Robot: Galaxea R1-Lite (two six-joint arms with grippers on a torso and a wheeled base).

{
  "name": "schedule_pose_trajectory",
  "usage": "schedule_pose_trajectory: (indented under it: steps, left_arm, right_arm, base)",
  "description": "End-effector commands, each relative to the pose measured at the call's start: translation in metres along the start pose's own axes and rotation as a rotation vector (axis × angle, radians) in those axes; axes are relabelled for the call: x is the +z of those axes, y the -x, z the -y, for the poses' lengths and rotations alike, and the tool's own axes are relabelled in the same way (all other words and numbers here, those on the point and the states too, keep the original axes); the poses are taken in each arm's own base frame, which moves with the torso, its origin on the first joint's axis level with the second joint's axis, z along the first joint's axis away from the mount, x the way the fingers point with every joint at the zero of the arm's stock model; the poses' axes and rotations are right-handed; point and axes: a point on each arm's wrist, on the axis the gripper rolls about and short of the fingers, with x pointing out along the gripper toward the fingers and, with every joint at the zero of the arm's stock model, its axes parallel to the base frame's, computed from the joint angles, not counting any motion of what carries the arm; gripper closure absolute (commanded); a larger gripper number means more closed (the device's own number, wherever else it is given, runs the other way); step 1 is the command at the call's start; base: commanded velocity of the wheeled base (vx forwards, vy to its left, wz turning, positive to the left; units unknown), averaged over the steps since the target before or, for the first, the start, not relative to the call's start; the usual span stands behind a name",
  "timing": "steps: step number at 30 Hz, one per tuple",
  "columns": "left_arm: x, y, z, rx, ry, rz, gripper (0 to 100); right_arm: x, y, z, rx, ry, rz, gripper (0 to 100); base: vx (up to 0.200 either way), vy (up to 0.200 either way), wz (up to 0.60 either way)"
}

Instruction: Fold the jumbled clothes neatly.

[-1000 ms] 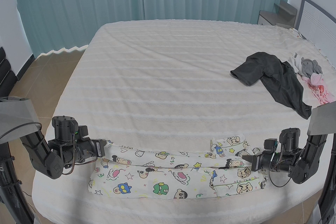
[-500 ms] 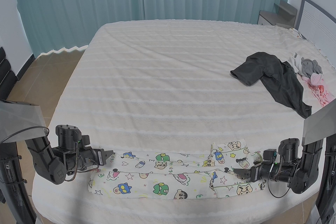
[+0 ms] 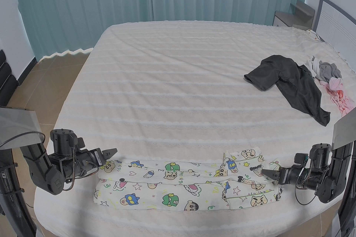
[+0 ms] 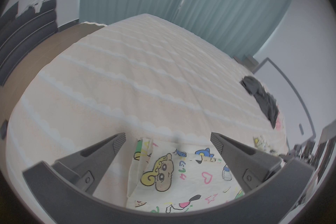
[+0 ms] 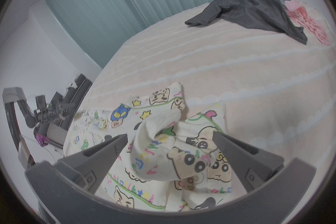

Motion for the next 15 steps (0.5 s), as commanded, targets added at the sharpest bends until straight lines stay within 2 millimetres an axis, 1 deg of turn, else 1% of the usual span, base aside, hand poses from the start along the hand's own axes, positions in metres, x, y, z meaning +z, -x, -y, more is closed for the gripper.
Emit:
schedule_pose_trajectory:
  steps: [1, 2, 4, 6, 8, 10, 12, 13, 15]
  left_arm:
    - [0.016, 0.018, 0.001, -0.018, 0.128, 0.070, 0]
    - [0.017, 0.020, 0.001, -0.020, 0.140, 0.074, 0]
    - [0.026, 0.031, 0.005, -0.043, 0.244, 0.117, 0]
    - [0.029, 0.038, 0.008, -0.056, 0.293, 0.132, 0]
    - [0.035, 0.053, 0.014, -0.090, 0.365, 0.162, 0]
    - [0.037, 0.065, 0.021, -0.124, 0.433, 0.177, 0]
    - [0.038, 0.077, 0.029, -0.172, 0.491, 0.179, 0]
    - [0.037, 0.079, 0.030, -0.179, 0.497, 0.175, 0]
    - [0.027, 0.089, 0.034, -0.206, 0.499, 0.126, 0]
  right_arm:
    - [0.017, 0.014, 0.000, -0.007, -0.044, 0.099, 0]
    - [0.018, 0.015, 0.000, -0.006, -0.045, 0.105, 0]
    - [0.029, 0.021, -0.001, -0.001, -0.063, 0.165, 0]
    - [0.036, 0.024, -0.004, 0.009, -0.070, 0.200, 0]
    - [0.044, 0.026, -0.009, 0.033, -0.073, 0.237, 0]
    - [0.048, 0.022, -0.015, 0.055, -0.062, 0.246, 0]
    - [0.056, 0.014, -0.019, 0.063, -0.050, 0.263, 0]
    - [0.057, 0.013, -0.019, 0.061, -0.049, 0.264, 0]
    - [0.067, -0.004, -0.027, 0.022, -0.055, 0.214, 0]
  base:
    - [0.000, 0.000, 0.00]
    - [0.000, 0.000, 0.00]
    - [0.000, 0.000, 0.00]
    - [0.000, 0.000, 0.00]
    - [0.000, 0.000, 0.00]
    - [0.000, 0.000, 0.00]
    - [0.000, 0.000, 0.00]
    - [0.000, 0.000, 0.00]
    - [0.000, 0.000, 0.00]
